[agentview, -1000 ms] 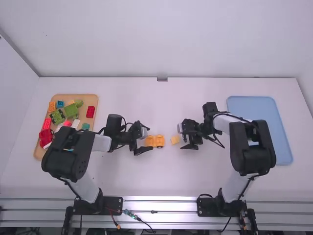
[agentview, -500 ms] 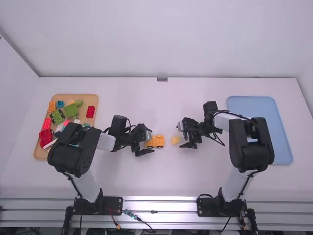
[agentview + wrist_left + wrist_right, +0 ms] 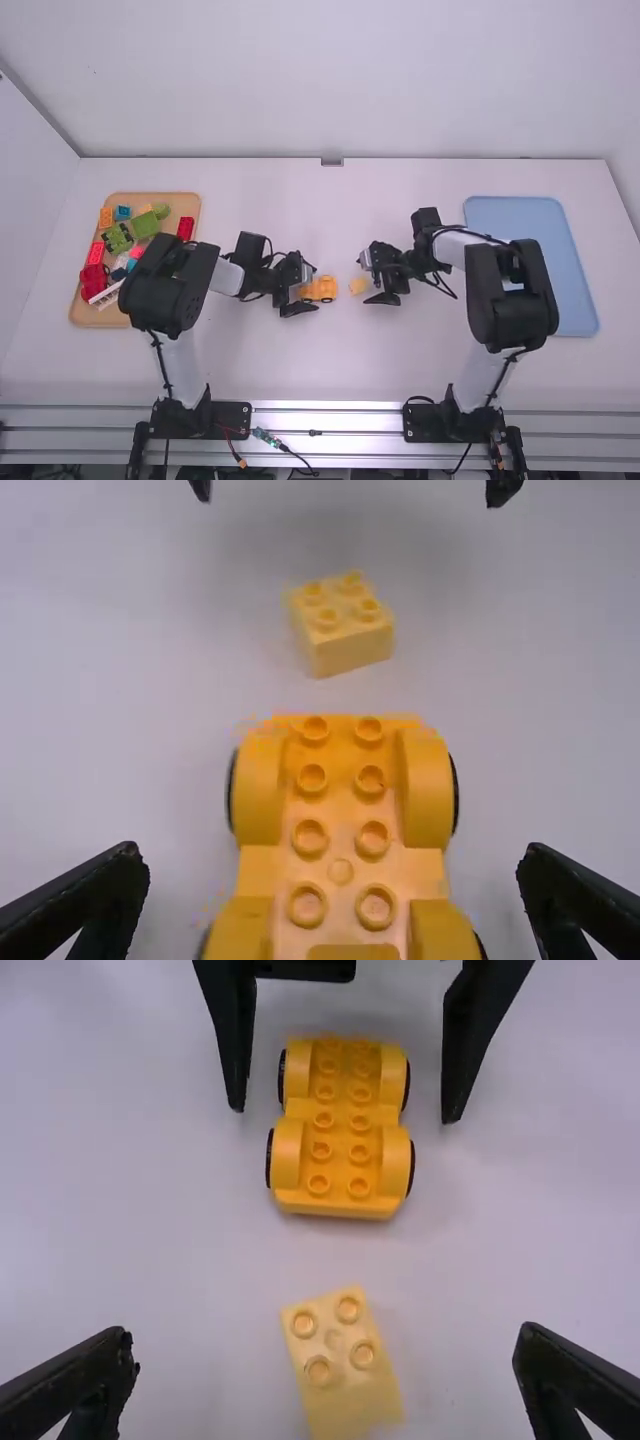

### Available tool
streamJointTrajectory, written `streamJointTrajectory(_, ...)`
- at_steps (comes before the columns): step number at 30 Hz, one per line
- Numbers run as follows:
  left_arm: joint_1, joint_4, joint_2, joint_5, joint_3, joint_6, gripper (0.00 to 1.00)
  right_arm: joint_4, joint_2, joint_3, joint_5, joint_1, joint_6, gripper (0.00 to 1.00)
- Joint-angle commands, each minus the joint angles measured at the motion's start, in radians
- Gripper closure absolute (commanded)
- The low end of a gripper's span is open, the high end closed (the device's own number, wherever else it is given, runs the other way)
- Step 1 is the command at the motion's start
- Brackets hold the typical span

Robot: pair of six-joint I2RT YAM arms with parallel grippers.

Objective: Assemble lego blocks to make yellow taxi

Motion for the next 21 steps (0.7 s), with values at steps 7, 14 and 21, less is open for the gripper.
streamJointTrajectory(7,-0.002,0.006,0.015,0.060,0.006,0.017,0.01,0.079,0.036,0.000,0.010,0.013,0.028,0.06)
streamJointTrajectory(14,-0.002,0.019,0.015,0.059,0.006,0.001,0.01,0.227,0.105,-0.028,-0.001,0.013,0.114,0.05)
streamJointTrajectory(21,-0.002,0.057,0.015,0.056,0.005,-0.061,0.01,0.154,0.114,-0.027,-0.019,0.015,0.010,0.09)
